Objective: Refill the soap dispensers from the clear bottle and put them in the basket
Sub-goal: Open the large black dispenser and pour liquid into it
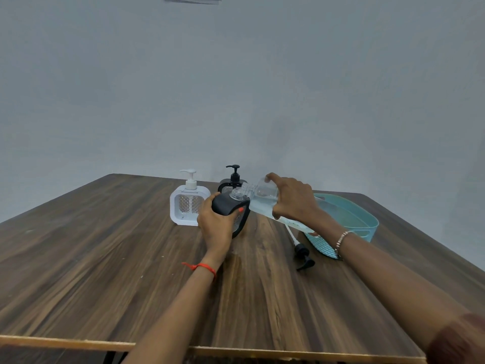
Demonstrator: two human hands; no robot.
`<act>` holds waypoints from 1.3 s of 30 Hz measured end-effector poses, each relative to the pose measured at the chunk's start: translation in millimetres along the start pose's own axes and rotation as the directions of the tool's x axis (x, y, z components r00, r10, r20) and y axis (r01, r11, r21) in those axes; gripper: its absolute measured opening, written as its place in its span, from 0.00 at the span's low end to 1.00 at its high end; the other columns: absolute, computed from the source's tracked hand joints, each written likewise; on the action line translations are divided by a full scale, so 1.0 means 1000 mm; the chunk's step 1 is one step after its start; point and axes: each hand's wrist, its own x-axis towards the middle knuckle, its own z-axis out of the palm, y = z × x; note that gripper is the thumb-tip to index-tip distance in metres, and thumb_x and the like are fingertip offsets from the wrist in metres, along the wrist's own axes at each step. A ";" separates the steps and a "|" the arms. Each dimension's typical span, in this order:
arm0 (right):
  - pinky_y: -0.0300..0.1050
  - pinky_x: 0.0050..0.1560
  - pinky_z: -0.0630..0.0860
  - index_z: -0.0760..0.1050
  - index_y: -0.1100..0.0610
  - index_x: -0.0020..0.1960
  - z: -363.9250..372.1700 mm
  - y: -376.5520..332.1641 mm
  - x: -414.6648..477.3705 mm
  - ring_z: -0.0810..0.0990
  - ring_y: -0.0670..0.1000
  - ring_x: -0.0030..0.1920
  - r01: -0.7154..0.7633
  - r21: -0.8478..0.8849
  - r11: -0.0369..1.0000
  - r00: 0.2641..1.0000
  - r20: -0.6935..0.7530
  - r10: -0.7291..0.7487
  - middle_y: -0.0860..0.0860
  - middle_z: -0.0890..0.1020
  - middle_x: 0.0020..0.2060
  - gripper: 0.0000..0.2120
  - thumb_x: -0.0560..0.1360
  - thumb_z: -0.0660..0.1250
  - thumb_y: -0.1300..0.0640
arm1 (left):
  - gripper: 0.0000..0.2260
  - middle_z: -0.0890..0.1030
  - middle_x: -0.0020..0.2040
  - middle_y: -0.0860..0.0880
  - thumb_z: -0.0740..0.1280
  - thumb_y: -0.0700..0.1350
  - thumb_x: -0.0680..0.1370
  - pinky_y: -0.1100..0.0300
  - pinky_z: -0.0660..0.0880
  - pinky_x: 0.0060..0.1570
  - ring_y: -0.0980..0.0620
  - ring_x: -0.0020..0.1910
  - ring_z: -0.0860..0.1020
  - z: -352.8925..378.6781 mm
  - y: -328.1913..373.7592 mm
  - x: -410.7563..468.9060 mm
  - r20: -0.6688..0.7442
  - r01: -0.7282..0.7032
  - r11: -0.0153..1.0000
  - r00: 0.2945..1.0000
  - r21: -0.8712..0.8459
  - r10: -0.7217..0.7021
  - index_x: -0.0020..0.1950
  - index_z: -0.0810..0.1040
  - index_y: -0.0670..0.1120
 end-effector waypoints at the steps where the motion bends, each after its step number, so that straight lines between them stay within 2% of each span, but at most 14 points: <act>1: 0.41 0.38 0.63 0.66 0.52 0.65 0.000 0.000 -0.001 0.72 0.52 0.39 -0.003 0.002 1.000 1.000 0.005 0.003 0.48 0.72 0.36 0.36 0.59 0.72 0.63 | 0.27 0.80 0.55 0.46 0.79 0.41 0.63 0.59 0.74 0.53 0.52 0.54 0.76 0.000 0.000 -0.001 0.004 0.000 1.000 1.000 -0.001 0.000 0.59 0.76 0.44; 8: 0.42 0.40 0.64 0.65 0.53 0.65 -0.003 0.001 -0.005 0.72 0.52 0.40 -0.010 0.011 1.000 1.000 0.026 0.010 0.49 0.73 0.38 0.37 0.59 0.72 0.63 | 0.27 0.79 0.57 0.45 0.78 0.41 0.64 0.63 0.72 0.51 0.52 0.54 0.75 0.002 0.004 -0.005 0.010 -0.003 1.000 1.000 0.017 0.002 0.60 0.75 0.42; 11: 0.42 0.40 0.64 0.65 0.53 0.65 -0.004 0.002 -0.005 0.73 0.52 0.39 -0.013 0.013 1.000 1.000 0.025 0.013 0.49 0.73 0.37 0.37 0.58 0.72 0.63 | 0.27 0.79 0.57 0.44 0.79 0.42 0.63 0.59 0.75 0.53 0.48 0.56 0.76 0.003 0.003 -0.005 0.012 -0.003 1.000 1.000 0.025 0.003 0.60 0.76 0.42; 14: 0.42 0.40 0.63 0.65 0.53 0.65 -0.006 0.004 -0.006 0.72 0.53 0.40 -0.018 0.011 1.000 1.000 0.024 0.018 0.49 0.73 0.37 0.37 0.58 0.72 0.64 | 0.26 0.80 0.55 0.45 0.79 0.42 0.62 0.55 0.76 0.54 0.49 0.54 0.77 0.004 0.003 -0.006 0.014 -0.003 1.000 1.000 0.016 0.003 0.58 0.77 0.43; 19: 0.41 0.37 0.63 0.66 0.52 0.64 -0.009 0.005 -0.007 0.72 0.52 0.38 -0.019 0.004 1.000 0.999 0.028 0.019 0.49 0.73 0.36 0.37 0.57 0.72 0.64 | 0.25 0.80 0.54 0.46 0.79 0.41 0.62 0.60 0.73 0.50 0.53 0.50 0.75 0.004 0.008 -0.009 0.020 -0.007 1.000 1.000 -0.009 0.007 0.57 0.77 0.43; 29: 0.43 0.41 0.65 0.66 0.53 0.64 -0.013 0.006 -0.007 0.72 0.52 0.39 -0.013 0.004 1.000 1.000 0.027 0.013 0.48 0.72 0.34 0.37 0.57 0.73 0.64 | 0.24 0.80 0.54 0.45 0.78 0.40 0.63 0.65 0.71 0.48 0.53 0.52 0.75 0.003 0.013 -0.011 0.027 -0.020 1.000 0.999 -0.015 0.021 0.58 0.77 0.42; 34: 0.43 0.40 0.65 0.66 0.52 0.64 -0.015 0.005 -0.007 0.71 0.52 0.39 -0.004 0.000 1.000 1.000 0.029 0.004 0.48 0.72 0.34 0.37 0.57 0.73 0.63 | 0.25 0.80 0.54 0.45 0.79 0.40 0.63 0.76 0.67 0.42 0.54 0.51 0.75 0.002 0.013 -0.012 0.025 -0.011 1.000 1.000 -0.027 0.012 0.58 0.77 0.42; 39: 0.42 0.39 0.64 0.66 0.53 0.64 -0.015 0.005 -0.007 0.71 0.51 0.39 0.010 -0.005 1.000 1.000 0.026 -0.010 0.48 0.73 0.34 0.37 0.57 0.74 0.63 | 0.25 0.80 0.54 0.46 0.79 0.40 0.63 0.79 0.69 0.39 0.54 0.51 0.75 0.001 0.013 -0.012 0.030 -0.006 0.999 1.000 -0.039 0.007 0.58 0.77 0.42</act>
